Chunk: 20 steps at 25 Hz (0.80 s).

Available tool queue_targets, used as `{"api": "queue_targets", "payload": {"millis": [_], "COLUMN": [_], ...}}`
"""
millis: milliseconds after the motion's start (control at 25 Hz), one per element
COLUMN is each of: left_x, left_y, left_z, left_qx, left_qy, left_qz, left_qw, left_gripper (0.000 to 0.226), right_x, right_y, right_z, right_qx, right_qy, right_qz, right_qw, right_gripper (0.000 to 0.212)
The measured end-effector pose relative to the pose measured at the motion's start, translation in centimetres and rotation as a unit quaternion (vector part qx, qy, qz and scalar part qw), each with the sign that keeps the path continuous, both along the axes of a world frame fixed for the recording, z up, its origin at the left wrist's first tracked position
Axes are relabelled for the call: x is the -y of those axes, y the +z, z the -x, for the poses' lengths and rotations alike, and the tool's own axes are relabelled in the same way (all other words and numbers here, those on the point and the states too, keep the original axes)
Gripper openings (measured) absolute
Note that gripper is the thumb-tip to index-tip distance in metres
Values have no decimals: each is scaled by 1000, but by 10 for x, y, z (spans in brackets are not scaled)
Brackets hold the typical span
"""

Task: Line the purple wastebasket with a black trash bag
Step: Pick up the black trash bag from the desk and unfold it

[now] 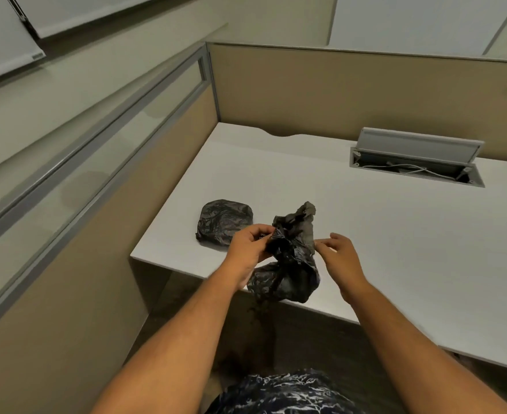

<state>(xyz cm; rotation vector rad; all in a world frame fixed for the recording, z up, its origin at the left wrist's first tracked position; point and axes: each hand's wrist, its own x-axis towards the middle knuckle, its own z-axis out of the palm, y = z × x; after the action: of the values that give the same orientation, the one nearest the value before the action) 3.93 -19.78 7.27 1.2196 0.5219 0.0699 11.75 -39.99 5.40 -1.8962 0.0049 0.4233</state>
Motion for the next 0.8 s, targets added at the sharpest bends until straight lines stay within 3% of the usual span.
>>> {"api": "queue_targets", "payload": {"millis": [160, 240, 400, 520, 600, 720, 800], "left_x": [49, 69, 99, 103, 96, 77, 65], "left_y": [12, 15, 16, 16, 16, 17, 20], "left_z": [24, 36, 68, 100, 117, 142, 156], "left_qx": [14, 12, 10, 7, -8, -21, -14], "left_qy": [18, 23, 39, 104, 174, 306, 365], "left_qz": [0, 6, -9, 3, -6, 34, 86], "left_qw": [1000, 1000, 999, 995, 985, 951, 927], "left_gripper": [18, 14, 13, 14, 14, 20, 27], "right_x": [41, 58, 72, 74, 75, 70, 62], "right_y": [7, 10, 13, 12, 12, 7, 3], "right_z": [20, 30, 47, 63, 70, 80, 86], "right_qx": [-102, -140, -188, -235, -294, -357, -374], "right_qy": [39, 63, 34, 20, -9, -51, -69], "right_qz": [-80, -121, -221, -269, -321, -386, -384], "right_qw": [991, 981, 956, 934, 900, 849, 841], "right_gripper": [66, 57, 17, 24, 27, 31, 34]}}
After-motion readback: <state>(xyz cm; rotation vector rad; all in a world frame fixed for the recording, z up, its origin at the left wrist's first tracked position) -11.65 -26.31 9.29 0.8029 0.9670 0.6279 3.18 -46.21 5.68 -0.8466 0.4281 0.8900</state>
